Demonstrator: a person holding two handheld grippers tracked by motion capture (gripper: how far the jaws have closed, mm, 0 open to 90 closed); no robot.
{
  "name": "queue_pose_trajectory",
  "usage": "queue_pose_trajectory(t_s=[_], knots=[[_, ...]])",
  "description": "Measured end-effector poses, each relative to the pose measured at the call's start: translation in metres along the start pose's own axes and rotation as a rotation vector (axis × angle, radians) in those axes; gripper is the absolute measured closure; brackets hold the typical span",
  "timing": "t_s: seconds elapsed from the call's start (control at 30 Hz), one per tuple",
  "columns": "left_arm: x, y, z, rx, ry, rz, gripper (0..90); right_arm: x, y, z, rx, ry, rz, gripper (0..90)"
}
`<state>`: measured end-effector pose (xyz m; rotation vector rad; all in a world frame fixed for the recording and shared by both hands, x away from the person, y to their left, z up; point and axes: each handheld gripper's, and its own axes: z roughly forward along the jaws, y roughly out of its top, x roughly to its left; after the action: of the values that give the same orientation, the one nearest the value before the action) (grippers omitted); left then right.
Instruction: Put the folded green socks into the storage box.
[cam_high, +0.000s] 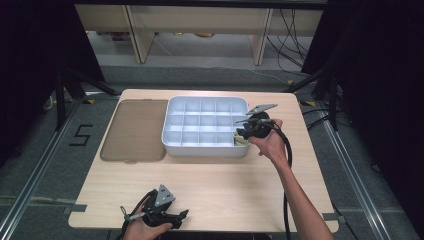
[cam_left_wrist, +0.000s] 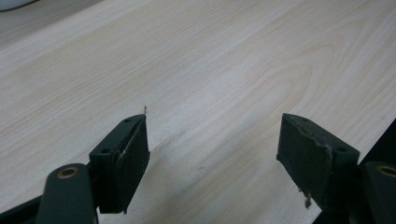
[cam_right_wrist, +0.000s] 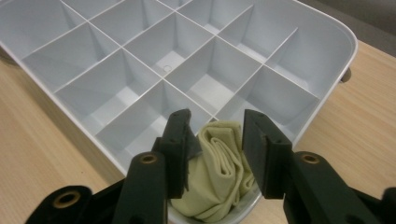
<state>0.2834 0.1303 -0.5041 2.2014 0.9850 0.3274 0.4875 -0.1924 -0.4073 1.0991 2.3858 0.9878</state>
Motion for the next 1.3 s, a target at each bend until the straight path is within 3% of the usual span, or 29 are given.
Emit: queue_pose_trajectory(t_s=[0.1, 0.33, 0.43, 0.5, 0.53, 0.6, 0.67, 0.8, 0.83, 0.97, 1.03, 1.3], knots=[[0.001, 0.000, 0.000, -0.003, 0.001, 0.009, 24.0, 0.002, -0.001, -0.002, -0.030, 0.012, -0.007, 57.8], [0.001, 0.000, 0.000, -0.003, 0.004, 0.010, 24.0, 0.006, -0.003, -0.006, -0.021, 0.014, 0.009, 54.7], [0.001, 0.000, -0.001, -0.005, 0.004, 0.002, 24.0, 0.006, -0.003, -0.008, -0.024, 0.011, 0.011, 53.7], [0.000, 0.000, 0.001, -0.029, 0.011, -0.033, 24.1, 0.007, -0.004, -0.009, -0.031, 0.018, 0.009, 53.4], [0.002, 0.000, -0.001, -0.002, 0.004, -0.003, 24.0, 0.007, -0.003, -0.010, -0.033, 0.014, 0.012, 53.0], [0.003, 0.001, -0.002, 0.000, 0.008, 0.017, 24.0, 0.008, -0.004, -0.012, -0.040, 0.020, 0.009, 52.2], [0.003, 0.000, -0.002, -0.001, 0.009, 0.012, 24.0, 0.009, -0.004, -0.014, -0.045, 0.027, -0.005, 49.9], [0.003, 0.000, -0.001, -0.001, 0.010, 0.013, 24.0, 0.013, -0.006, -0.019, -0.052, 0.037, 0.015, 45.3], [0.003, 0.000, -0.001, -0.002, 0.009, 0.014, 24.0, 0.012, -0.007, -0.018, -0.069, 0.034, -0.002, 44.0], [0.003, 0.000, -0.001, -0.002, 0.007, 0.008, 24.0, 0.017, -0.013, -0.023, -0.062, 0.038, 0.021, 39.9], [0.003, 0.000, -0.001, -0.006, 0.011, -0.004, 24.0, 0.019, -0.019, -0.024, -0.086, 0.045, 0.009, 36.5], [0.004, 0.000, -0.001, -0.001, 0.019, 0.005, 24.0, 0.029, -0.032, -0.029, -0.107, 0.070, 0.030, 34.8]])
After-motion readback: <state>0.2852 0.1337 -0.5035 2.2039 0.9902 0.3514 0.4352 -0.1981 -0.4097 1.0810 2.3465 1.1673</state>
